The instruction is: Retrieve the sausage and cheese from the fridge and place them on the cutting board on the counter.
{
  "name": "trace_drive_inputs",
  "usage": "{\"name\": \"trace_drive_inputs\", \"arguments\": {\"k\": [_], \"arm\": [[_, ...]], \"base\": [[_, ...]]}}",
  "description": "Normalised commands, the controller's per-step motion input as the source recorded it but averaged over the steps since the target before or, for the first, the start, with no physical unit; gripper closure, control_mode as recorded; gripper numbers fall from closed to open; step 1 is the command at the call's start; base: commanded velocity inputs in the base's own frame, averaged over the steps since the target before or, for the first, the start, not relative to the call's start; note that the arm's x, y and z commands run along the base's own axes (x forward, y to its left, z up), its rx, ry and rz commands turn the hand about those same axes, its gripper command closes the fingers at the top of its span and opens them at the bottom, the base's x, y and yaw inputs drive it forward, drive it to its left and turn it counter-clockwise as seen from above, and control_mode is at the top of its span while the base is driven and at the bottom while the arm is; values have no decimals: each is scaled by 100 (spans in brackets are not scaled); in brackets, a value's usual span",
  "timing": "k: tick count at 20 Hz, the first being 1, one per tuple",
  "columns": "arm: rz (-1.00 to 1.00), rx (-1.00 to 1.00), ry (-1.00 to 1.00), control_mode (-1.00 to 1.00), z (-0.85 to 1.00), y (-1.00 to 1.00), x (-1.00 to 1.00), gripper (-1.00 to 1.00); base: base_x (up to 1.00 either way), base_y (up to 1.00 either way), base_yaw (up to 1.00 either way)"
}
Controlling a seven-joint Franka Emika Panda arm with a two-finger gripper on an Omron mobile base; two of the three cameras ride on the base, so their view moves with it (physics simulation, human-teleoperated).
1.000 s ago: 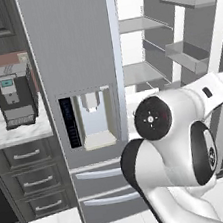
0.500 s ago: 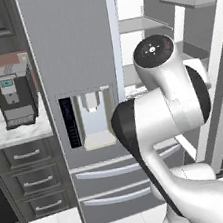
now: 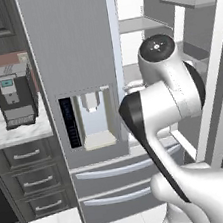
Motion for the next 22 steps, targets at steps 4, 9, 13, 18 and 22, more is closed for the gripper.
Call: {"name": "trace_drive_inputs", "arguments": {"k": [4,9,13,18,22], "arm": [[12,0,-7,-100,-27,-8,62,-100],[14,3,-4,-100,-4,-7,74,-100],[16,1,0,-100,-1,0,79,-100],[11,1,0,-100,0,0,67,-100],[6,0,0,-100,-5,6,73,-100]], "base": [[0,0,0],[0,0,0],[0,0,0],[0,0,0],[0,0,0]]}}
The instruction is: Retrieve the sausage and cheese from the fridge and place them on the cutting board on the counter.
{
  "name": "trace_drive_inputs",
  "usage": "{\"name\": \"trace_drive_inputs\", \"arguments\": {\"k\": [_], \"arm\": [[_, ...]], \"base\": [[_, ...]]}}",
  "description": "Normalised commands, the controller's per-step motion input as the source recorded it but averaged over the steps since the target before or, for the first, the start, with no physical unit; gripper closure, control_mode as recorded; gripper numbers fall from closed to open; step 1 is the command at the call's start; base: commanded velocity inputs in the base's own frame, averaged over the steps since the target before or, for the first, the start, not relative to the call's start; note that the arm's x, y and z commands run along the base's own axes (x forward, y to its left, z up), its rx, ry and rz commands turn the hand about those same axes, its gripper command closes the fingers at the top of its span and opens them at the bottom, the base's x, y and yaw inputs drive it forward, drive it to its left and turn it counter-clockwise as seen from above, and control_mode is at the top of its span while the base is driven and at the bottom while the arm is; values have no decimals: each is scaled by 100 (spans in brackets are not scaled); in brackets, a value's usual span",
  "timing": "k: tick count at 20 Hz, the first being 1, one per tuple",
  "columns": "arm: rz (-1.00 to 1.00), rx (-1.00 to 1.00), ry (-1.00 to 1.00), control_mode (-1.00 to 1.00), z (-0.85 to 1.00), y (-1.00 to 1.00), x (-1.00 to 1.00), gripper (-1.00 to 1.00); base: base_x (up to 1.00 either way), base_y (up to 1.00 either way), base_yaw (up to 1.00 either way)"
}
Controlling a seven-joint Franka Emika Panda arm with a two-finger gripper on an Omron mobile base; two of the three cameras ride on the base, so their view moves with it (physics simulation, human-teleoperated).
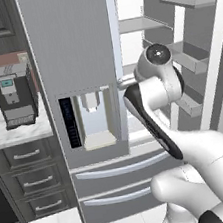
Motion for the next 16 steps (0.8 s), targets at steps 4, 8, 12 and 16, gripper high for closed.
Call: {"name": "trace_drive_inputs", "arguments": {"k": [4,8,12,16], "arm": [[0,0,0,-100,-8,30,71,-100],[0,0,0,-100,-4,23,63,-100],[0,1,0,-100,-2,0,60,-100],[0,4,0,-100,0,-4,47,-100]], "base": [[0,0,0],[0,0,0],[0,0,0],[0,0,0]]}}
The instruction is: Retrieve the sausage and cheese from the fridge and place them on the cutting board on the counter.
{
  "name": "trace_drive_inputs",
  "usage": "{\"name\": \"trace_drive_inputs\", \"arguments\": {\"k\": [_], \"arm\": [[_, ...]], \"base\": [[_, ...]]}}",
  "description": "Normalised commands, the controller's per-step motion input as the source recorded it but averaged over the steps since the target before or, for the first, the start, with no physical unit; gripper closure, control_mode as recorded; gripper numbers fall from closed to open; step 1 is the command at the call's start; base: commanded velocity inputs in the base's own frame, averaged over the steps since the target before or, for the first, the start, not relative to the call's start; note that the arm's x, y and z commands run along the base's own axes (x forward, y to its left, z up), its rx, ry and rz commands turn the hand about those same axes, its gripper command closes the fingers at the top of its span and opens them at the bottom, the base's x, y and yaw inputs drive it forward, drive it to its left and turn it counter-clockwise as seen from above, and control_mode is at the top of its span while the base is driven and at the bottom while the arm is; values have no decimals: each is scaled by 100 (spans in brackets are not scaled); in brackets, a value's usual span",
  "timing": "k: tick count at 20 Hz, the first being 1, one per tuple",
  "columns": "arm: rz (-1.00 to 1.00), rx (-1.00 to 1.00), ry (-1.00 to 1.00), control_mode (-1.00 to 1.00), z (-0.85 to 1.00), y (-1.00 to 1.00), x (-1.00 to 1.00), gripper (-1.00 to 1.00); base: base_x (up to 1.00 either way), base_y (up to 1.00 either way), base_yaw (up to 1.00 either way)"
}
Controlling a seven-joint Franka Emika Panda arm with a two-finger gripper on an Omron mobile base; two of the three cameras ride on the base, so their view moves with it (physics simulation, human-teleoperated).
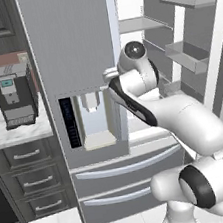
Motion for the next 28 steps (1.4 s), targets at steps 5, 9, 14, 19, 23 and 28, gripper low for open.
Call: {"name": "trace_drive_inputs", "arguments": {"k": [5,9,14,19,23,28], "arm": [[0,2,0,-100,-9,0,39,-100],[0,4,0,-100,-1,0,30,-100],[0,3,0,-100,-5,0,33,-100],[0,3,0,-100,-8,-13,37,-100],[0,1,0,-100,-16,-7,46,-100],[0,1,0,-100,-20,0,46,-100]], "base": [[0,0,0],[0,0,0],[0,0,0],[0,0,0],[0,0,0],[0,0,0]]}}
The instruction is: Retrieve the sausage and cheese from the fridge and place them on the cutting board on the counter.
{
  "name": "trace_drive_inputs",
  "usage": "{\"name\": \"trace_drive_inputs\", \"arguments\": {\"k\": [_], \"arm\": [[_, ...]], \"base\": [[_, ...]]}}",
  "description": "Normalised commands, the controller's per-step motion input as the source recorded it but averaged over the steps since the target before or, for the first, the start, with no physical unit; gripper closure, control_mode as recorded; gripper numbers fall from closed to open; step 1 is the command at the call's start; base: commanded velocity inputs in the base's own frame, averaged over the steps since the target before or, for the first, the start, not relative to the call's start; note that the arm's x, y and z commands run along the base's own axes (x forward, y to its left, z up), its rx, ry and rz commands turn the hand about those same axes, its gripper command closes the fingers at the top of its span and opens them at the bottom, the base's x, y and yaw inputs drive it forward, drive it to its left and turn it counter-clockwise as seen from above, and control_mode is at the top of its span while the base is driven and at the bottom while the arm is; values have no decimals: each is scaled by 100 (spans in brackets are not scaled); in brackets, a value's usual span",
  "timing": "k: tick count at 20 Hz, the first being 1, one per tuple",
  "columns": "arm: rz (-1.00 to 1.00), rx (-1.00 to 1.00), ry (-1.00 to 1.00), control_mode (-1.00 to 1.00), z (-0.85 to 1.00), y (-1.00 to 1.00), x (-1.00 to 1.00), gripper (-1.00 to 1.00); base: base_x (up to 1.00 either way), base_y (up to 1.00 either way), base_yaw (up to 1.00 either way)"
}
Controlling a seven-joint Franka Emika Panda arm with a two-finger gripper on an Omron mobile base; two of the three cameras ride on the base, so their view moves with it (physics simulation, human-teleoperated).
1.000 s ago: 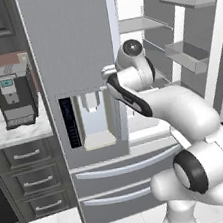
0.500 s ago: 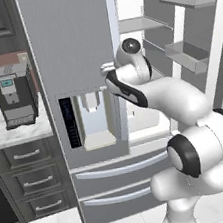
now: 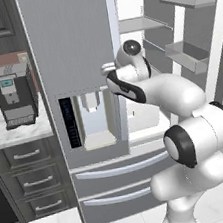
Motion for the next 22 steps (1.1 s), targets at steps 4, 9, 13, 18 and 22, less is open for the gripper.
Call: {"name": "trace_drive_inputs", "arguments": {"k": [4,9,13,18,22], "arm": [[0,2,0,-100,-29,0,33,-100],[-4,0,0,-100,-31,12,41,100],[-17,0,1,-100,-54,63,90,100],[-16,0,3,-100,-44,26,88,100],[-4,0,14,-100,-16,0,81,100]], "base": [[0,0,0],[0,0,0],[0,0,0],[0,0,0],[0,0,0]]}}
